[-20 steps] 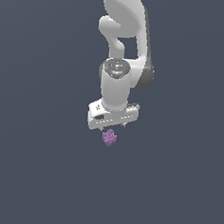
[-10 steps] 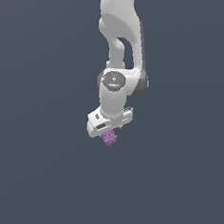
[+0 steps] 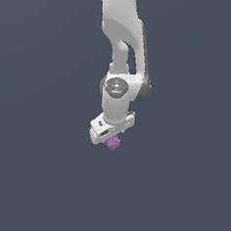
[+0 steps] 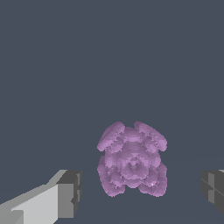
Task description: Pick up the object and move it to a goal position.
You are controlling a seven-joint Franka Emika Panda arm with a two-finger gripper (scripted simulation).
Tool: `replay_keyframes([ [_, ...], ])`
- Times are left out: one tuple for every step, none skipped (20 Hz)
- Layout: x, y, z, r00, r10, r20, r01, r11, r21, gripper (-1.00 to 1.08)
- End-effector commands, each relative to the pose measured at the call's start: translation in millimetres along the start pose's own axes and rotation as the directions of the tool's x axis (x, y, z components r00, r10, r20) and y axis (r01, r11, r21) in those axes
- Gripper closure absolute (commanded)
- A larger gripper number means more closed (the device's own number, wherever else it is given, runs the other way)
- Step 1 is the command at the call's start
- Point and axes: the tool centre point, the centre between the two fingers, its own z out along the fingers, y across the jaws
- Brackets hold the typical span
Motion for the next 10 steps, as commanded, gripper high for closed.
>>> replay_keyframes([
  [0.1,0.0,0.2,1.000,0.000,0.000,0.000,1.000,0.000,-0.92],
  [0.0,0.1,1.4,1.000,0.000,0.000,0.000,1.000,0.000,-0.92],
  [0.1,-0.1,3.3,1.000,-0.001,0.000,0.001,1.000,0.000,-0.92],
  [0.0,0.0,6.1,1.000,-0.001,0.000,0.001,1.000,0.000,-0.92],
  [-0.1,-0.1,9.5,1.000,-0.001,0.000,0.001,1.000,0.000,-0.92],
  [-0.2,-0.2,13.8,1.000,-0.002,0.000,0.002,1.000,0.000,-0.92],
  [-0.3,-0.3,18.7,1.000,-0.002,0.000,0.002,1.000,0.000,-0.92],
  [-0.5,-0.5,24.4,1.000,-0.003,0.000,0.003,1.000,0.000,-0.92],
  [-0.6,-0.7,30.4,1.000,-0.004,0.000,0.004,1.000,0.000,-0.92],
  [-0.8,-0.8,35.6,1.000,-0.004,0.000,0.004,1.000,0.000,-0.92],
])
